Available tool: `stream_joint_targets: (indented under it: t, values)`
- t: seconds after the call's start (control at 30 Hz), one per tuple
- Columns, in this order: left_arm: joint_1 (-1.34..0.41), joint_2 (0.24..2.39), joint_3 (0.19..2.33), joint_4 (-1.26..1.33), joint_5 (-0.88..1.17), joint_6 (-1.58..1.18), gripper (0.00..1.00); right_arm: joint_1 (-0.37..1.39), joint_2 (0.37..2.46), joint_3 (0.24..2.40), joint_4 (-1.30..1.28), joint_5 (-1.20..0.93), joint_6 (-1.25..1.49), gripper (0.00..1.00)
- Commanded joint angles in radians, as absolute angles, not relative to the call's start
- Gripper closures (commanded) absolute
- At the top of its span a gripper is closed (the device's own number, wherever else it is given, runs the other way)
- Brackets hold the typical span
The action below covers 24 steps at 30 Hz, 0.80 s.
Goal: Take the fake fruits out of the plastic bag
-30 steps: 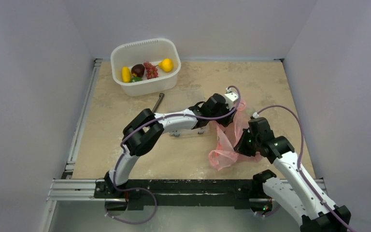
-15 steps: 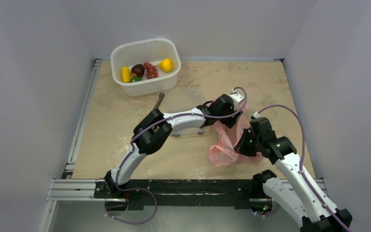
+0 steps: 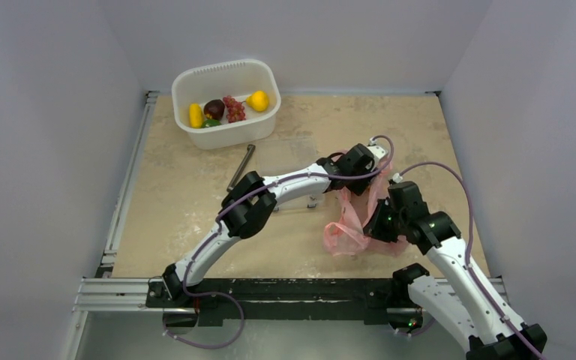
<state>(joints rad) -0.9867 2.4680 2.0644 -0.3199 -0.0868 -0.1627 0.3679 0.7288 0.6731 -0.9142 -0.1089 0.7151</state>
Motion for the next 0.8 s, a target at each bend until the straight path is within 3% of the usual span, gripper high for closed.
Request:
stream_joint_targets:
  t: [0.0,0.27,0.33,0.5,0.67,0.77]
  values:
    - [-0.981,2.428,2.039,-0.342,-0.134,-0.138,0.5,0.371,0.736,0.722,-0.914,-0.141,0.696,1.0]
    - [-0.999,2.43,2.027,-0.368,-0.198,-0.036,0.55,0.371,0.741,0.724,-0.897,-0.144,0.699,1.0]
    - [-1.001,2.439,2.038,-0.388,-0.215,-0.033,0.62,0.37,0.74,0.732,-0.902,-0.138,0.699,1.0]
    - [-1.022,2.437,2.022,-0.35,-0.285,-0.024,0.66,0.371,0.73,0.739,-0.901,-0.128,0.707,1.0]
    - [-1.04,2.334,1.908,-0.215,-0.285,0.045,0.91,0.37,0.735,0.726,-0.893,-0.106,0.716,1.0]
    - [-1.04,2.279,1.908,-0.24,-0.237,0.045,0.97,0.371,0.738,0.7,-0.866,-0.085,0.724,1.0]
